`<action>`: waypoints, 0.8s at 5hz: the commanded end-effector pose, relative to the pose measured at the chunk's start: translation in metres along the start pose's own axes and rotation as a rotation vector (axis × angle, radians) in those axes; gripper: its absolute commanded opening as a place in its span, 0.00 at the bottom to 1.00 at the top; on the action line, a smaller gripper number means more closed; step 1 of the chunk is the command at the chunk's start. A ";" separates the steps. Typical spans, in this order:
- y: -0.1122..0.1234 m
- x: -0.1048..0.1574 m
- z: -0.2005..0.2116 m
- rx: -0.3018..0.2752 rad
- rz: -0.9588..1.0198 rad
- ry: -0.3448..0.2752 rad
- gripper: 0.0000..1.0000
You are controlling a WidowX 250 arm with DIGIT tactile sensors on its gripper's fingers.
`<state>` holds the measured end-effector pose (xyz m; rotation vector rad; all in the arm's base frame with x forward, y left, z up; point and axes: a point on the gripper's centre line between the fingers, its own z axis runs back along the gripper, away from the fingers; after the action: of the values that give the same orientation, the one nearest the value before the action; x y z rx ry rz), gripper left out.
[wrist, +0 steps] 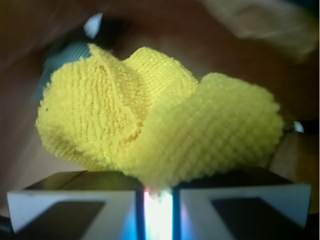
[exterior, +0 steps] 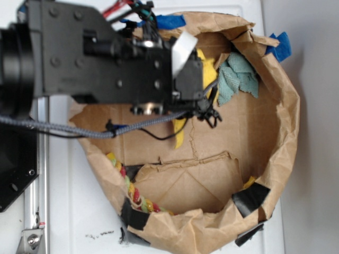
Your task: Grab the yellow cloth.
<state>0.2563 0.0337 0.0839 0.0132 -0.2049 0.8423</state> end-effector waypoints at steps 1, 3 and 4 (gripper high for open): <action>-0.023 0.004 0.060 -0.164 -0.360 0.245 0.00; -0.017 -0.001 0.084 -0.095 -0.513 0.195 0.00; -0.008 -0.001 0.094 -0.059 -0.475 0.068 0.00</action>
<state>0.2490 0.0086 0.1633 -0.0288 -0.1113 0.3602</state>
